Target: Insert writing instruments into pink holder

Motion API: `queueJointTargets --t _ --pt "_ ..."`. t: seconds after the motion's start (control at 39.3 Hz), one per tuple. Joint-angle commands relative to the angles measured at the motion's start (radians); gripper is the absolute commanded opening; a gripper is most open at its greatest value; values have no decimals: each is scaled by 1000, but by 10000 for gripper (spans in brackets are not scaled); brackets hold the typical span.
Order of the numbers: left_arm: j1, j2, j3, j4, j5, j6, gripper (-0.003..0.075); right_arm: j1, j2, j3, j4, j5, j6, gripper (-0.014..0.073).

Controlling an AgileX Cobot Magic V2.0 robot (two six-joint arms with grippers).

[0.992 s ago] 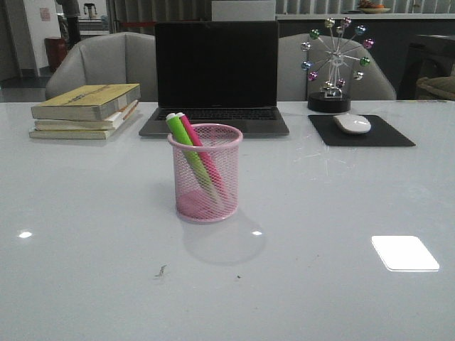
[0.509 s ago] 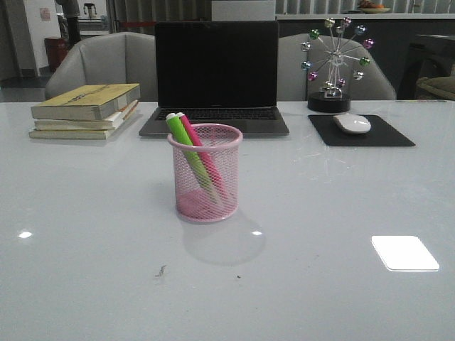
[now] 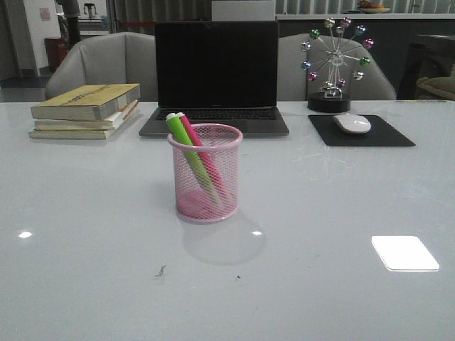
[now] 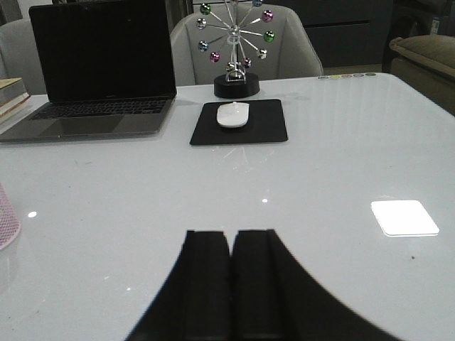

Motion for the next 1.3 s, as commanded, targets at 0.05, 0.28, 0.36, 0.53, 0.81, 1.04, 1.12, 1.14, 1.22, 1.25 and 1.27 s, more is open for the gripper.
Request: queueJointTargets --t 0.05,0.28,0.36,0.53,0.81,1.04,1.12,1.14,1.22,1.25,1.27 --pt "-2 5 -29 -22 -77 -8 456 -5 -19 1 -10 -83 0 58" --pt "-2 5 -29 -22 -77 -8 456 -5 -19 1 -10 -83 0 58" --pt "-2 5 -29 -21 -88 -8 456 -5 -19 1 -10 -83 0 58" --pt "-2 5 -29 -12 -116 -8 413 -5 -19 1 -10 -83 0 58" --pt "-2 -16 -29 37 -134 -88 127 -5 -19 1 -10 -83 0 58" --pt "-2 -104 -29 226 -145 -322 92 -5 -19 1 -10 -83 0 58" --pt "-2 -140 -26 261 -148 -322 92 -5 -19 1 -10 -83 0 58" --pt "-2 -156 -24 273 -148 -322 92 -5 -19 1 -10 -83 0 58" --pt "-2 -204 1 294 -168 -322 92 -5 -19 1 -10 -83 0 58" --pt "-2 -222 11 297 -183 -322 92 -5 -19 1 -10 -83 0 58" --pt "-2 -237 27 297 -196 -322 92 -5 -19 1 -10 -83 0 58"
